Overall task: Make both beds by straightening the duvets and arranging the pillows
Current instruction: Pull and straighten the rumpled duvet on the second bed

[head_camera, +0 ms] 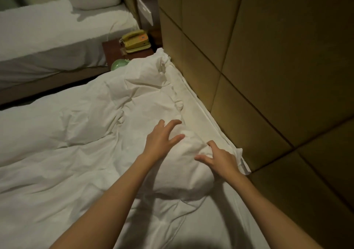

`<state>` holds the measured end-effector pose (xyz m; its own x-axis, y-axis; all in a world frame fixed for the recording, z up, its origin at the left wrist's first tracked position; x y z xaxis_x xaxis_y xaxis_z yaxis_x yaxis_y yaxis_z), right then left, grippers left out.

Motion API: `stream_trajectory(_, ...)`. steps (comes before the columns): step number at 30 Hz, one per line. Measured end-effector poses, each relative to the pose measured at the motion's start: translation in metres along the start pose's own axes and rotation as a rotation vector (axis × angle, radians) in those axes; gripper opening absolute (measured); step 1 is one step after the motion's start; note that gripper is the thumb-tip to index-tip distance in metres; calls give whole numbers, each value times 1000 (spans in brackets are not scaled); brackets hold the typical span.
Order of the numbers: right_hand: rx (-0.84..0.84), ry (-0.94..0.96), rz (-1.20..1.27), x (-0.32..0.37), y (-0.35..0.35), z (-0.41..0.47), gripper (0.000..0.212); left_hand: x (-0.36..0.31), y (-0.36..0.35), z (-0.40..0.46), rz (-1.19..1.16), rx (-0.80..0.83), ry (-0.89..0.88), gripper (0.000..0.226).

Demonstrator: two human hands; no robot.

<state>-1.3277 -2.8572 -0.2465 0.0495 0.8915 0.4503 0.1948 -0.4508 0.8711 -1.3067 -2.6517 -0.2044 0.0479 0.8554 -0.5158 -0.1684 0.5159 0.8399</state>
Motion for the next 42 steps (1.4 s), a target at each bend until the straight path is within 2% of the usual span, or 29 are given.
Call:
stream_trajectory(9,-198,-353,-70,-49,49,-175,88,-98,-12,-82,-248,168,-295,38)
stream_trajectory(18,-486,-639,-145,-86,110,-336,75,-220,-12,-166,-414,264,-520,32)
stream_trajectory(23,-590,-754,-252,-117,120,-380,70,-265,-36,-203,-468,319,-549,34)
stream_trajectory(27,-561,-735,-352,-127,103,-387,65,-262,-65,-223,-417,523,-546,42)
stream_trajectory(29,-568,-700,-342,-130,93,-384,64,-257,-72,-224,-396,564,-577,49)
stream_trajectory(35,-567,-454,-355,-109,72,-348,68,-212,-61,-191,-135,398,-759,51)
stream_trajectory(39,-608,-305,-244,-88,65,-302,65,-174,-47,-151,-80,313,-752,51)
stream_trajectory(42,-499,-230,-257,-72,62,-258,68,-152,-42,-118,-40,279,-708,51)
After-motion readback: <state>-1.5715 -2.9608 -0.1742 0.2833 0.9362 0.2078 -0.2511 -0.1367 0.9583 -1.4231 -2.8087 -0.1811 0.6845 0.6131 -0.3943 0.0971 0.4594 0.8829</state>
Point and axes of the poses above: each hand's wrist, its own z-axis towards the middle knuckle, its own y-axis out of the back of the hand, x = y × z, the point moved 3 cm from there along z, towards the middle knuckle, and after that the axes turned 13 degrees about -x, right-handed, at the moved point
